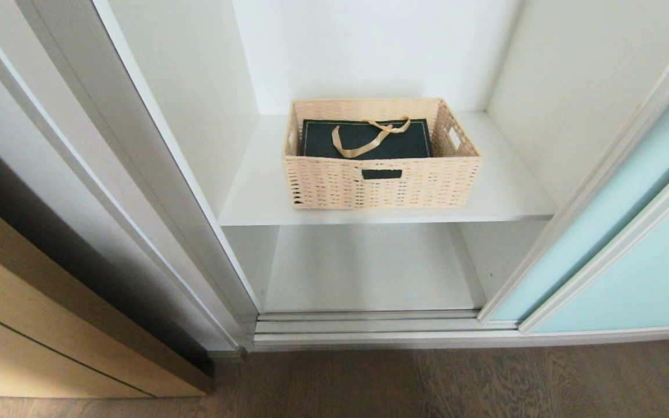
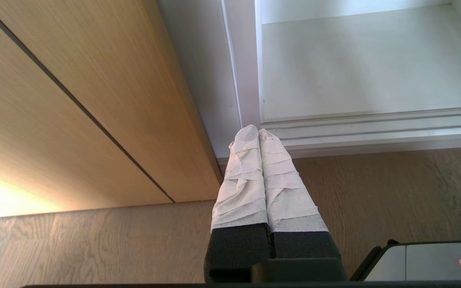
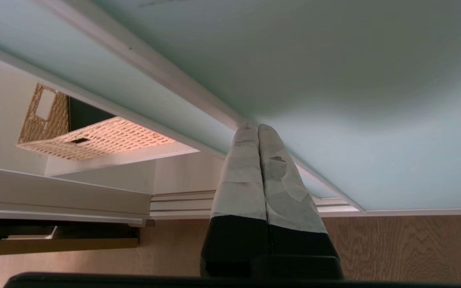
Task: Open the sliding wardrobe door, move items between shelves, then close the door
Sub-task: Close the door
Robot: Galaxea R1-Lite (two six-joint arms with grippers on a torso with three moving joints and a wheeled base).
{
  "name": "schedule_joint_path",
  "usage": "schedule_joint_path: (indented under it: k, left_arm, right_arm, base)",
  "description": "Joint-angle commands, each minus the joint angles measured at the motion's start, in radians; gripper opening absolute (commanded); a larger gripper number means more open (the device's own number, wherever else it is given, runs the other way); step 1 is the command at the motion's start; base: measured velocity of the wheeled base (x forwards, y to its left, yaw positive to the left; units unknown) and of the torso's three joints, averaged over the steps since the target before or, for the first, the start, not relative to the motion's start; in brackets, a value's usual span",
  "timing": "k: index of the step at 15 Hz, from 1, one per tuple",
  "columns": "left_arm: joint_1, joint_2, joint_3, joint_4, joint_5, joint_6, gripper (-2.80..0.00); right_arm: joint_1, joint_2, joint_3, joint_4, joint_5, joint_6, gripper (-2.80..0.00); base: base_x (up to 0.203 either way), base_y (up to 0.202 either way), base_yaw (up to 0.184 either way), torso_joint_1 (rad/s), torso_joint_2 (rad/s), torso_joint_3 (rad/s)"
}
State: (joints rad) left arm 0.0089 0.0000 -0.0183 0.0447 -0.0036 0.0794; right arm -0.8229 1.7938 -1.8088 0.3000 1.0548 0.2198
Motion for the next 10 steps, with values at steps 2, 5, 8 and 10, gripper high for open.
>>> schedule_joint_path:
  k: [2,5,8,10]
  left_arm:
    - [0.0,0.002,0.0,0.0,-0.001,0.0,-2.8]
    - [0.0,0.002,0.0,0.0,-0.001,0.0,-2.8]
    - [0.0,0.002,0.0,0.0,0.0,0.0,-2.8]
    - [0.0,0.002,0.0,0.0,-0.001,0.0,-2.8]
  right_arm:
    - [0.021,0.003,-0.009,0.0,-0.021,0.001,-2.8]
    - [0.053,0.022,-0.04,-0.001,-0.065,0.008,-2.8]
    - [0.087,0.016,-0.048,0.003,-0.082,0.009,-2.8]
    - [0.109,-0.004,-0.025,0.005,-0.083,0.009,-2.8]
  base:
    - [0.0,0.0,0.0,0.0,0.0,0.0]
    - [0.0,0.0,0.0,0.0,0.0,0.0]
    - [0.0,0.0,0.0,0.0,0.0,0.0]
    - [0.0,0.0,0.0,0.0,0.0,0.0]
